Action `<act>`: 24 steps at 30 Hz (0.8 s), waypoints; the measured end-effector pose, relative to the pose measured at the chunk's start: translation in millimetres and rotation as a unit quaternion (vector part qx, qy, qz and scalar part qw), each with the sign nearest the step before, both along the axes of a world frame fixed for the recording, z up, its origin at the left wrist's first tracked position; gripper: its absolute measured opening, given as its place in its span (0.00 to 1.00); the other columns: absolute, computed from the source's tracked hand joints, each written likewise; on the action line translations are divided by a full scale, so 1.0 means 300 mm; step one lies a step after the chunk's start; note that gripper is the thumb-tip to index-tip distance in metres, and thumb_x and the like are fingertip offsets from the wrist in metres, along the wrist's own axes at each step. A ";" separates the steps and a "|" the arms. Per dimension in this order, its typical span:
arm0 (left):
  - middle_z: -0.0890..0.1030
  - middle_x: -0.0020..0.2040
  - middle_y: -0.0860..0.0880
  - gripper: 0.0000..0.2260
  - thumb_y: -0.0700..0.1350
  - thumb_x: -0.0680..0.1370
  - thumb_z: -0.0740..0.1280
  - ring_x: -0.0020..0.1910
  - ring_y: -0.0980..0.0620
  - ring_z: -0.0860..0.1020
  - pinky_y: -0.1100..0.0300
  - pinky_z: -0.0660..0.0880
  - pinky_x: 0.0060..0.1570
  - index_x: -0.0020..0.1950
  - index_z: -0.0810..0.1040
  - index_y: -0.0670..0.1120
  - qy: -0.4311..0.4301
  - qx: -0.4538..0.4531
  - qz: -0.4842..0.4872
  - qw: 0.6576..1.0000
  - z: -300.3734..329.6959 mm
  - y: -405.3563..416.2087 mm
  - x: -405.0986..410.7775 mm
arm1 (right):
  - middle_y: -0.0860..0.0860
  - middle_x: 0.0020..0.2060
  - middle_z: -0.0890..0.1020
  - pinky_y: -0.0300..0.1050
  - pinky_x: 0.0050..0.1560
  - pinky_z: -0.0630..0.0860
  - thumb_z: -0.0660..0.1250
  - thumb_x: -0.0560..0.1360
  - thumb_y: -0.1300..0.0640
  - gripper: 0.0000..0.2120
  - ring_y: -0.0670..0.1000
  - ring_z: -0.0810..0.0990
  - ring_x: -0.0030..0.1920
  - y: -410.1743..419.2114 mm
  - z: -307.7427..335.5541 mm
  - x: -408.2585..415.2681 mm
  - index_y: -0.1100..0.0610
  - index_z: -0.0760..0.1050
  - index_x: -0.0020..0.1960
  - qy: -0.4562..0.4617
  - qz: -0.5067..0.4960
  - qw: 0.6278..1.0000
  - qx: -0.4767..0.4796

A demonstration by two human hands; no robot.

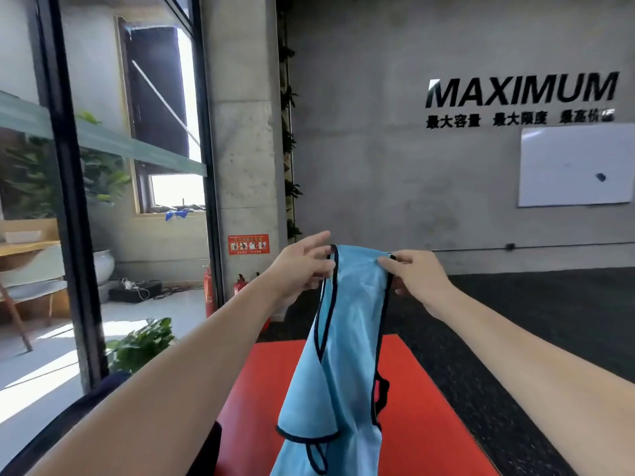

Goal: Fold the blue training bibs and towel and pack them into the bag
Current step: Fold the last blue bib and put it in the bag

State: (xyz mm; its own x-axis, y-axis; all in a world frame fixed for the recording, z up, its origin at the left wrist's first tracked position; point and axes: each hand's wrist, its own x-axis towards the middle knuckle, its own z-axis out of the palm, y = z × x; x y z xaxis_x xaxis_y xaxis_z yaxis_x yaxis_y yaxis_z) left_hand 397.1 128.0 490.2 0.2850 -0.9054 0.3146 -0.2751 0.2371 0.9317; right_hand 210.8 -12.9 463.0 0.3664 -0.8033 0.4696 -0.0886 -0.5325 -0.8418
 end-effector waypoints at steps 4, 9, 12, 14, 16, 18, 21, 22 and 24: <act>0.78 0.68 0.53 0.33 0.32 0.76 0.69 0.51 0.53 0.81 0.59 0.71 0.44 0.78 0.67 0.53 -0.017 0.022 -0.005 1.000 -0.050 -0.059 0.002 | 0.52 0.32 0.79 0.49 0.38 0.70 0.72 0.76 0.46 0.16 0.50 0.73 0.34 -0.093 -0.041 -0.003 0.59 0.82 0.40 0.052 -0.037 0.997 -0.053; 0.73 0.72 0.51 0.30 0.39 0.77 0.71 0.54 0.56 0.81 0.57 0.77 0.53 0.77 0.68 0.56 -0.081 0.088 0.045 0.992 -0.178 -0.113 0.034 | 0.58 0.42 0.85 0.51 0.47 0.74 0.72 0.77 0.51 0.13 0.58 0.81 0.45 -0.179 -0.126 -0.009 0.62 0.84 0.46 0.154 -0.086 0.981 -0.080; 0.83 0.60 0.49 0.25 0.39 0.76 0.71 0.48 0.55 0.84 0.58 0.76 0.47 0.73 0.73 0.51 -0.071 0.144 0.046 0.986 -0.345 -0.125 0.051 | 0.54 0.47 0.84 0.47 0.49 0.72 0.72 0.76 0.55 0.09 0.55 0.81 0.51 -0.232 -0.264 -0.034 0.61 0.84 0.51 0.189 -0.100 0.976 -0.034; 0.86 0.47 0.48 0.20 0.39 0.74 0.72 0.40 0.55 0.83 0.60 0.74 0.41 0.66 0.79 0.48 -0.080 0.179 0.054 0.979 -0.479 -0.121 0.040 | 0.52 0.49 0.84 0.43 0.49 0.70 0.74 0.75 0.56 0.09 0.53 0.81 0.51 -0.255 -0.369 -0.049 0.58 0.84 0.53 0.197 -0.099 0.975 0.002; 0.86 0.41 0.46 0.16 0.41 0.73 0.73 0.35 0.56 0.81 0.63 0.74 0.36 0.61 0.82 0.47 -0.109 0.218 0.078 0.967 -0.622 -0.113 0.010 | 0.51 0.47 0.84 0.42 0.47 0.69 0.74 0.74 0.54 0.08 0.51 0.80 0.49 -0.264 -0.471 -0.059 0.57 0.84 0.51 0.201 -0.095 0.974 0.033; 0.86 0.37 0.48 0.13 0.45 0.73 0.74 0.31 0.58 0.80 0.64 0.75 0.32 0.57 0.83 0.49 -0.145 0.255 0.096 0.951 -0.763 -0.096 -0.033 | 0.50 0.46 0.85 0.41 0.47 0.69 0.75 0.74 0.53 0.07 0.49 0.80 0.48 -0.264 -0.556 -0.064 0.56 0.84 0.49 0.191 -0.088 0.975 0.064; 0.85 0.39 0.50 0.16 0.50 0.72 0.74 0.33 0.55 0.79 0.61 0.75 0.33 0.59 0.81 0.51 -0.163 0.285 0.117 0.937 -0.946 -0.072 -0.118 | 0.49 0.46 0.85 0.41 0.50 0.71 0.74 0.75 0.55 0.06 0.49 0.81 0.51 -0.259 -0.638 -0.070 0.53 0.84 0.51 0.170 -0.084 0.979 0.073; 0.84 0.40 0.50 0.17 0.50 0.72 0.74 0.33 0.55 0.78 0.62 0.74 0.33 0.60 0.79 0.51 -0.156 0.287 0.128 0.936 -0.995 -0.070 -0.144 | 0.48 0.47 0.85 0.41 0.52 0.72 0.73 0.75 0.57 0.05 0.48 0.82 0.52 -0.259 -0.653 -0.070 0.52 0.84 0.51 0.162 -0.078 0.981 0.077; 0.82 0.37 0.49 0.14 0.48 0.72 0.72 0.31 0.53 0.77 0.60 0.73 0.30 0.56 0.75 0.51 -0.119 0.282 0.161 0.938 -1.059 -0.066 -0.199 | 0.47 0.47 0.85 0.44 0.55 0.76 0.71 0.76 0.60 0.07 0.47 0.82 0.52 -0.262 -0.678 -0.073 0.51 0.84 0.50 0.154 -0.062 0.982 0.085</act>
